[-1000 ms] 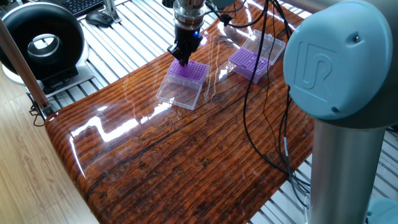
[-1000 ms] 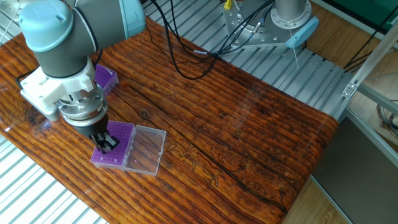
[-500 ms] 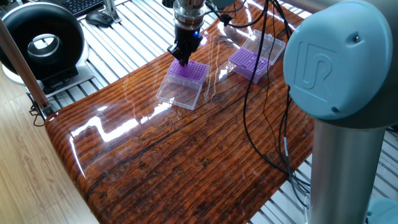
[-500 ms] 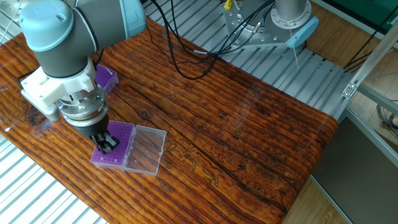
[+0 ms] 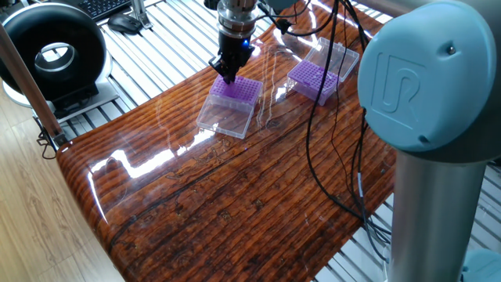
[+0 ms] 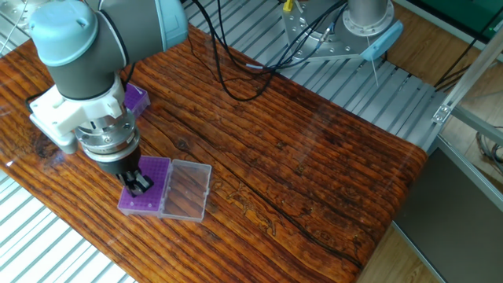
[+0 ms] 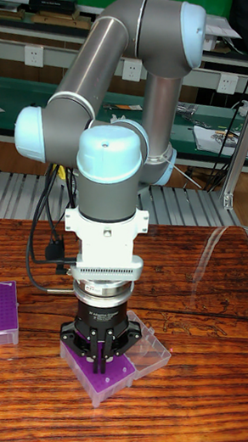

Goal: Transfer all small pipette tips from one holder to another

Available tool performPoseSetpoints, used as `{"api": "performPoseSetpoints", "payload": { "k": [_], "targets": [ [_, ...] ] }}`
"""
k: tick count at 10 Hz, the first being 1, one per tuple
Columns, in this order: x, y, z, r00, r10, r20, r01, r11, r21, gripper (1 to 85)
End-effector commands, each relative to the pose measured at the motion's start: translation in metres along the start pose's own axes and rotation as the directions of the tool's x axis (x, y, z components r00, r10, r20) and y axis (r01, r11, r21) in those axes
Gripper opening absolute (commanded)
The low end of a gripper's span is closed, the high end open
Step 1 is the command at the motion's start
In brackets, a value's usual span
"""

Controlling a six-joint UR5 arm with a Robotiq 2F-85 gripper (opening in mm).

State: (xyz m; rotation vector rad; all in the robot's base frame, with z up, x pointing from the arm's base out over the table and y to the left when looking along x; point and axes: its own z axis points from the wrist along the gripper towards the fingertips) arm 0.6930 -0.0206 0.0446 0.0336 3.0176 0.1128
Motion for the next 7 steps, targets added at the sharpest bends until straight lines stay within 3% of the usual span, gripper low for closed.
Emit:
{"api": "performPoseSetpoints", "payload": {
  "k": [1, 7],
  "targets": [
    [-0.0012, 0.0029, -0.0018, 1.000, 0.019, 0.004, -0.019, 1.000, -0.015, 10.7],
    [-0.0054, -0.0005, -0.0027, 0.998, 0.055, 0.005, -0.055, 0.998, 0.002, 1.0]
  ]
}}
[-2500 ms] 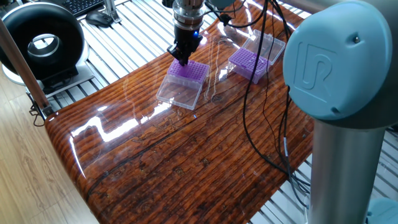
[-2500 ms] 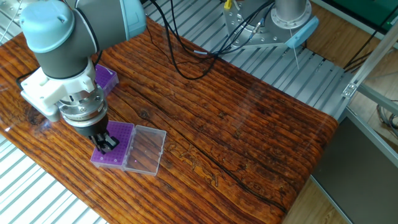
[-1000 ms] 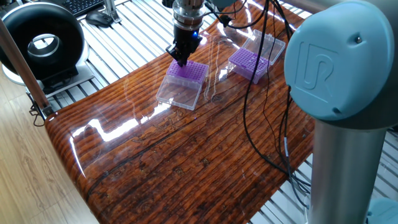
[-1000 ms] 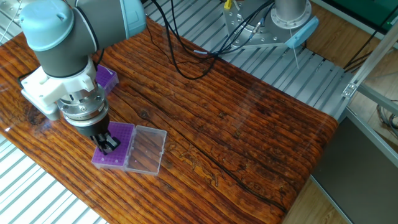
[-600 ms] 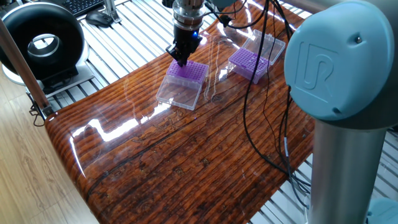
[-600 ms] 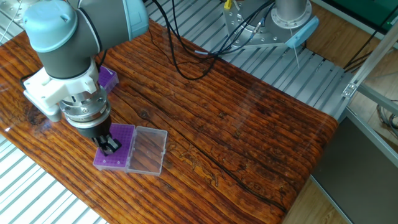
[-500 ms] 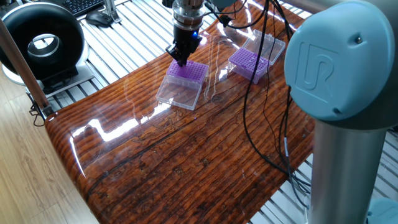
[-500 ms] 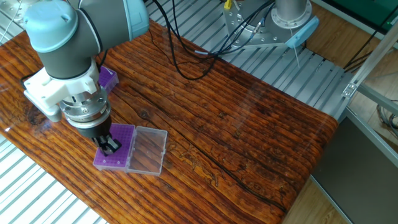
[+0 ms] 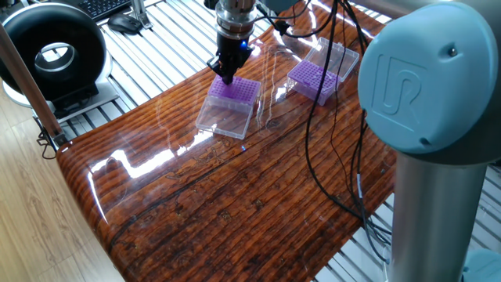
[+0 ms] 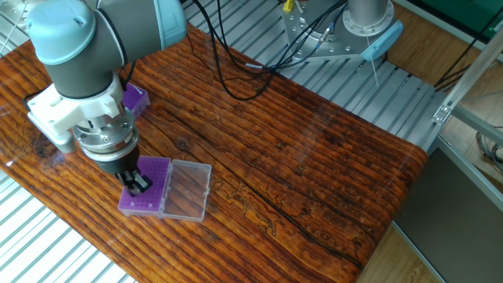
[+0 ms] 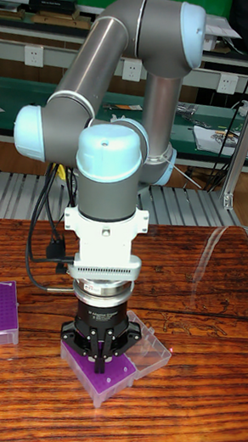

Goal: Transfer all small pipette tips from one holder to another

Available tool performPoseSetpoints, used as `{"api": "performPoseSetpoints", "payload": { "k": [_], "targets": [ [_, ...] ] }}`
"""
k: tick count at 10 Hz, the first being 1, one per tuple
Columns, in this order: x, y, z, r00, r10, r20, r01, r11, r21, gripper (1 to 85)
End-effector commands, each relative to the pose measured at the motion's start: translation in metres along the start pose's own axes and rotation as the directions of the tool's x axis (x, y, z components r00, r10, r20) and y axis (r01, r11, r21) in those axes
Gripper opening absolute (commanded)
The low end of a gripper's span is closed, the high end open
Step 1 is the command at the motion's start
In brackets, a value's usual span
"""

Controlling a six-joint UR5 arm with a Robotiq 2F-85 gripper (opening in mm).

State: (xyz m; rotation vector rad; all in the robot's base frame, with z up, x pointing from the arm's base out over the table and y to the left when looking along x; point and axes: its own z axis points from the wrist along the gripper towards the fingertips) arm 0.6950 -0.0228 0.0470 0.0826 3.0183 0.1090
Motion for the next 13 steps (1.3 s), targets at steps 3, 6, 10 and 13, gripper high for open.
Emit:
{"api": "performPoseSetpoints", "payload": {
  "k": [3, 6, 10, 13],
  "targets": [
    [-0.003, -0.001, -0.002, 0.999, 0.033, 0.007, -0.033, 0.999, 0.014, 1.0],
    [-0.004, -0.004, -0.006, 0.999, 0.042, 0.009, -0.042, 0.999, 0.030, 1.0],
    [-0.003, -0.007, -0.010, 0.998, 0.058, 0.014, -0.058, 0.997, 0.046, 1.0],
    [-0.003, -0.012, -0.018, 0.998, 0.057, 0.016, -0.058, 0.997, 0.048, 1.0]
  ]
}}
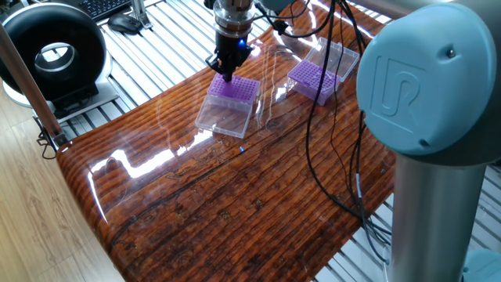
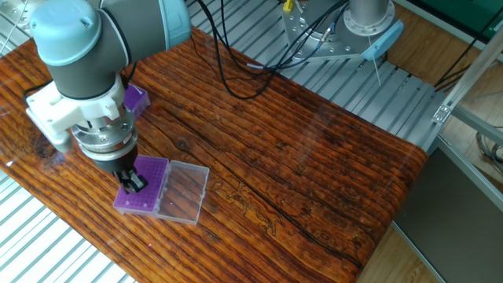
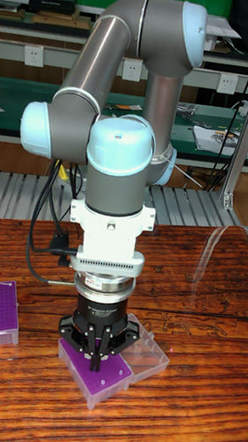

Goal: Transfer all small pipette tips from one holder to another

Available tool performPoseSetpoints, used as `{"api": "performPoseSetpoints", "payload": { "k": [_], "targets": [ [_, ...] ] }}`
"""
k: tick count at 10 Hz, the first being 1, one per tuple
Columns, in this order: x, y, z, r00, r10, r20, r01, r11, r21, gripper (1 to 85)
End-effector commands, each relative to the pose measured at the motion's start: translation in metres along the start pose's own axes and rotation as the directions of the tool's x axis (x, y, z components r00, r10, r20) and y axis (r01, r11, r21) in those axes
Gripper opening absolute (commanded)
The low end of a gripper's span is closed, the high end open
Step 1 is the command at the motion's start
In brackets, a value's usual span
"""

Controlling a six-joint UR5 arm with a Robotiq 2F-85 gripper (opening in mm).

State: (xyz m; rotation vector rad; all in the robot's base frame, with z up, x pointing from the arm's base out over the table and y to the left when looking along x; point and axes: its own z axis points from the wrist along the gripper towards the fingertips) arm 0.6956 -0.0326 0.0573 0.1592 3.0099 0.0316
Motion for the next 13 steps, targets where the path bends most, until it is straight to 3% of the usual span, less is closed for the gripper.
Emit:
{"api": "performPoseSetpoints", "payload": {
  "k": [1, 7, 13],
  "targets": [
    [-0.001, -0.004, -0.009, 1.000, 0.011, 0.004, -0.011, 1.000, -0.006, 1.0],
    [0.002, -0.012, -0.019, 1.000, 0.016, 0.002, -0.016, 1.000, 0.002, 1.0],
    [0.007, -0.029, -0.029, 1.000, 0.005, -0.008, -0.005, 0.999, 0.042, 1.0]
  ]
}}
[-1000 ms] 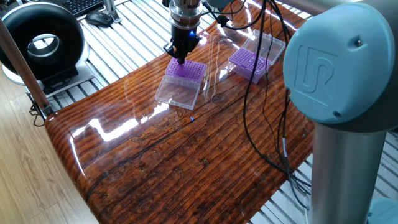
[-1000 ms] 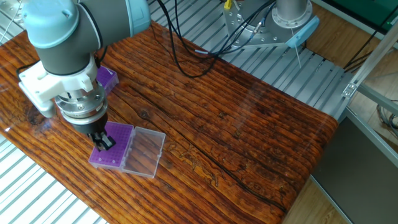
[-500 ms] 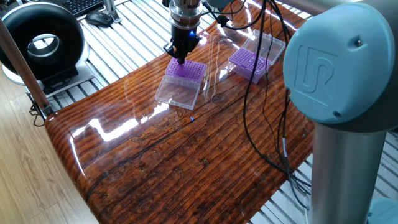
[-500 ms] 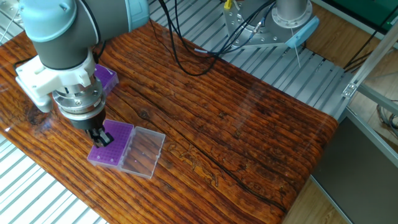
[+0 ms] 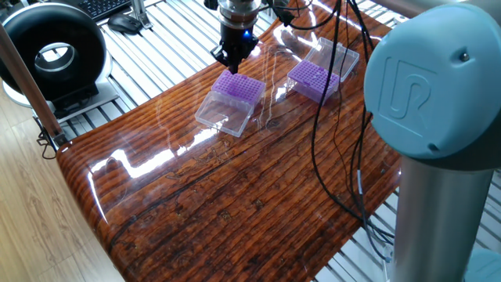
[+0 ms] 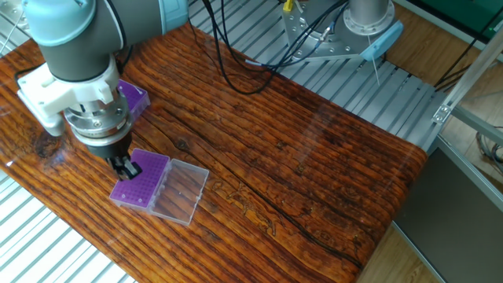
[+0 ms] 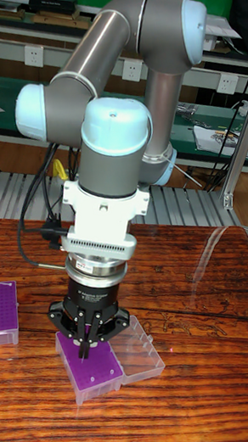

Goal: Transfer all small pipette tips from one holder to another

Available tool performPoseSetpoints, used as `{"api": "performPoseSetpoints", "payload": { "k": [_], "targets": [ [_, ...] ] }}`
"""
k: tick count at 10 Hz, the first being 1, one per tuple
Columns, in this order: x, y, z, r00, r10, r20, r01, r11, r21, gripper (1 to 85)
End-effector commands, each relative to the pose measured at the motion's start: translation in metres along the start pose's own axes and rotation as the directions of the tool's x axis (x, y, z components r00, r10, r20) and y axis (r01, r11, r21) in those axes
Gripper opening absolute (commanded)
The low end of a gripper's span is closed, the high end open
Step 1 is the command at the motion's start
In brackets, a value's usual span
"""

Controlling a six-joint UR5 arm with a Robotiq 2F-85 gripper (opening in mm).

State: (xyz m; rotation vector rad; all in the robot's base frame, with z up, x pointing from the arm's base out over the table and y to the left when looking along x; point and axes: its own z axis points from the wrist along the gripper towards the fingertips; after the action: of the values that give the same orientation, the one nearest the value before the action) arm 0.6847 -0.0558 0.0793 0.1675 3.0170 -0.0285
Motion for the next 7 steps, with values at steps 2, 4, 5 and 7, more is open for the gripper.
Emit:
{"api": "performPoseSetpoints", "payload": {
  "k": [2, 4, 5, 7],
  "targets": [
    [0.001, -0.015, -0.008, 1.000, -0.012, -0.007, 0.012, 1.000, 0.017, 1.0],
    [0.001, -0.027, -0.013, 0.999, -0.031, -0.009, 0.031, 0.999, 0.025, 1.0],
    [0.002, -0.037, -0.016, 0.999, -0.047, -0.010, 0.048, 0.998, 0.035, 1.0],
    [0.007, -0.060, -0.022, 0.996, -0.083, -0.022, 0.084, 0.995, 0.058, 1.0]
  ]
}}
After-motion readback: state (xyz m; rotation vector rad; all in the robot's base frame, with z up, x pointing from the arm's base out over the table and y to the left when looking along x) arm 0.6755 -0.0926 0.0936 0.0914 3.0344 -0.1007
